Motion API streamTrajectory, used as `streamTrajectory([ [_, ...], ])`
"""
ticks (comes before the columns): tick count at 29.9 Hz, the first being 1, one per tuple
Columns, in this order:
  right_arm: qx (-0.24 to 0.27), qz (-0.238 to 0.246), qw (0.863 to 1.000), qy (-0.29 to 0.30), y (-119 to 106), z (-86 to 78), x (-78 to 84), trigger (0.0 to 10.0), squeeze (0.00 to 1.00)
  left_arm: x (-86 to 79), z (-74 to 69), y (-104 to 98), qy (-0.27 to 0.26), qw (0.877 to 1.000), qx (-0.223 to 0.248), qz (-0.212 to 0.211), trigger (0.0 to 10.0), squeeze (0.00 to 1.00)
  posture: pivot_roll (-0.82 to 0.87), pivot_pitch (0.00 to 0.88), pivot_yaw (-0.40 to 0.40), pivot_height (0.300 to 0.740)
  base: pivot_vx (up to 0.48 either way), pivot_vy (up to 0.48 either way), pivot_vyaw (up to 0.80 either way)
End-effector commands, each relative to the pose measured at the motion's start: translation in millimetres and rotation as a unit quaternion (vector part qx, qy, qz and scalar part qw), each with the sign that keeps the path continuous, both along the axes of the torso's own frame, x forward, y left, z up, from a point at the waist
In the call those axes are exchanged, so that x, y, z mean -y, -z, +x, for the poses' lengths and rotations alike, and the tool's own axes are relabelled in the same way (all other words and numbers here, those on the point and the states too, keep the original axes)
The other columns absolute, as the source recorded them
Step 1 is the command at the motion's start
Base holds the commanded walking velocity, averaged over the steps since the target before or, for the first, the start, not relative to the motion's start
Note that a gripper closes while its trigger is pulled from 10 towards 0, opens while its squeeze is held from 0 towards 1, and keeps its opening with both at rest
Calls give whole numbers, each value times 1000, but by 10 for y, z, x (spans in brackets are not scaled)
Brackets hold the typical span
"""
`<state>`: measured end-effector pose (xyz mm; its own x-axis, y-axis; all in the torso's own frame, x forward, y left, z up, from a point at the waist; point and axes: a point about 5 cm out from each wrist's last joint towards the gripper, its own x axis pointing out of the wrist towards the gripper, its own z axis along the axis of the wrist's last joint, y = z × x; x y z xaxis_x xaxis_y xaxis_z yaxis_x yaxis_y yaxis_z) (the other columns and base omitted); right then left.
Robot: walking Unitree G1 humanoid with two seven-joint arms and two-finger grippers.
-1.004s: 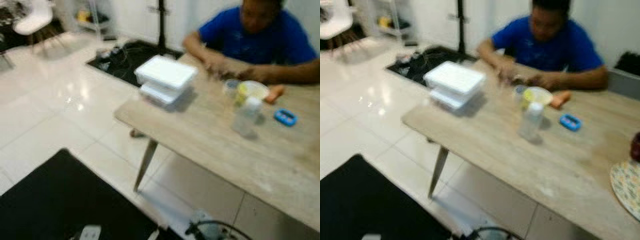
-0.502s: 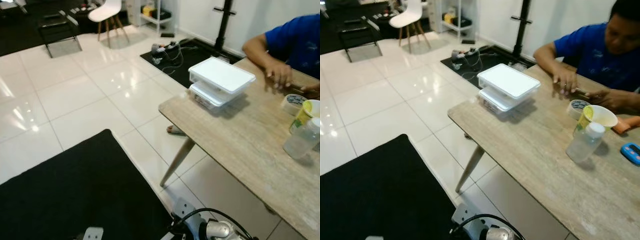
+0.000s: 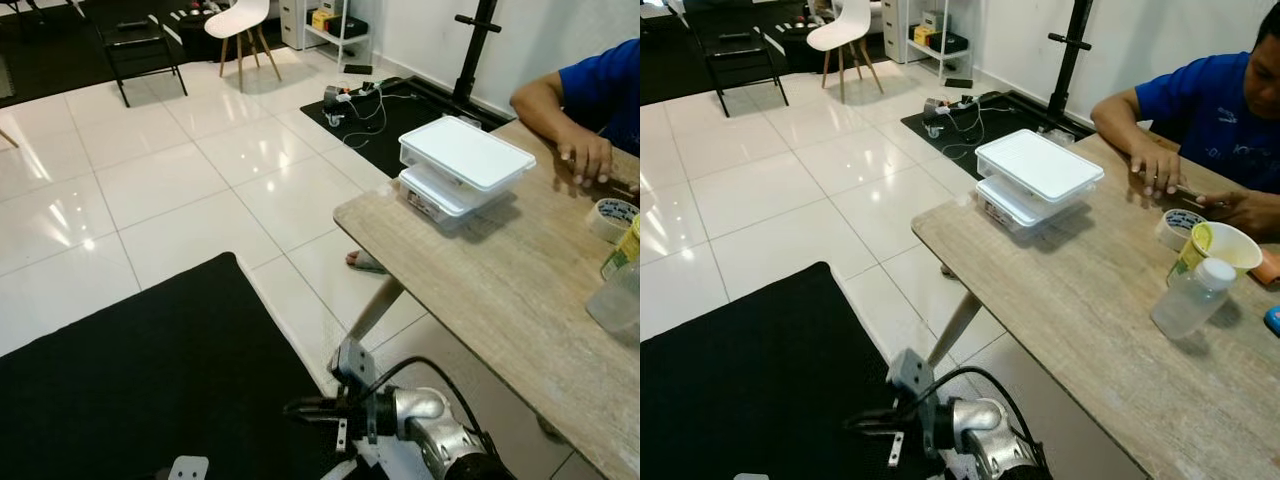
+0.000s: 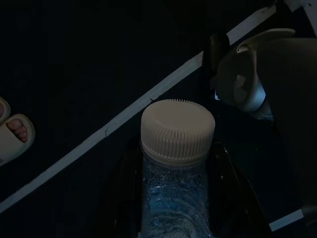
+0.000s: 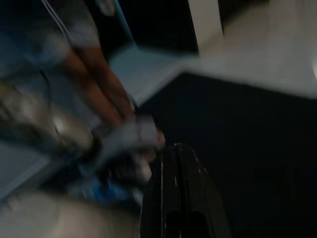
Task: Restocking fridge
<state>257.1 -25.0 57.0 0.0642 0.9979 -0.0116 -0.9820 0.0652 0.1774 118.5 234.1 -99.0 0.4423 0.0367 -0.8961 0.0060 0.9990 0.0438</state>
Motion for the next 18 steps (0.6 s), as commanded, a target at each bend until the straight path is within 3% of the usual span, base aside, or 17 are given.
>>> streamTrajectory([
  [1, -13, 46, 999, 0, -124, 21, -13, 10000, 0, 44, -50, 27, 3, 1000, -12, -6, 10000, 0, -17, 126, -20, 740, 0, 0, 0],
  [2, -13, 46, 999, 0, -124, 21, -13, 10000, 0, 44, -50, 27, 3, 1000, -12, -6, 10000, 0, -17, 126, -20, 740, 0, 0, 0],
  [3, -22, 141, 990, 13, -449, 122, -9, 10000, 0, 50, -49, 28, 4, 1000, -12, -7, 10000, 0, -17, 126, -20, 740, 0, 0, 0],
  [4, -22, 141, 990, 13, -449, 122, -9, 10000, 0, 50, -49, 28, 4, 1000, -12, -7, 10000, 0, -17, 126, -20, 740, 0, 0, 0],
  [5, -16, 187, 982, 24, -629, 182, 17, 10000, 0, 53, -49, 29, 4, 1000, -12, -8, 10000, 0, -16, 127, -20, 740, 0, 0, 0],
  [7, -10, 227, 973, 29, -795, 225, 58, 10000, 0, 55, -50, 29, 4, 1000, -12, -8, 10000, 0, -16, 127, -20, 740, 0, 0, 0],
  [9, 3, 289, 955, 73, -1059, 365, 177, 10000, 0, 61, -56, 32, 5, 1000, -13, -9, 10000, 0, -18, 128, -20, 740, 0, 0, 0],
  [10, 3, 289, 955, 73, -1059, 365, 177, 10000, 0, 61, -56, 32, 5, 1000, -13, -9, 10000, 0, -18, 128, -20, 740, 0, 0, 0],
  [12, 16, 345, 929, 134, -1301, 523, 352, 10000, 0, 68, -61, 35, 6, 1000, -14, -10, 10000, 0, -15, 131, -24, 740, 0, 0, 0],
  [14, 29, 393, 892, 220, -1527, 690, 622, 10000, 0, 73, -61, 36, 7, 1000, -13, -11, 10000, 0, -14, 132, -26, 740, 0, 0, 0],
  [16, 50, 404, 865, 294, -1647, 809, 834, 10000, 0, 78, -63, 38, 7, 1000, -13, -12, 10000, 0, -16, 131, -26, 740, 0, 0, 0],
  [18, 56, 402, 858, 316, -1673, 837, 895, 10000, 0, 79, -66, 39, 7, 1000, -14, -12, 10000, 0, -19, 130, -26, 740, 0, 0, 0],
])
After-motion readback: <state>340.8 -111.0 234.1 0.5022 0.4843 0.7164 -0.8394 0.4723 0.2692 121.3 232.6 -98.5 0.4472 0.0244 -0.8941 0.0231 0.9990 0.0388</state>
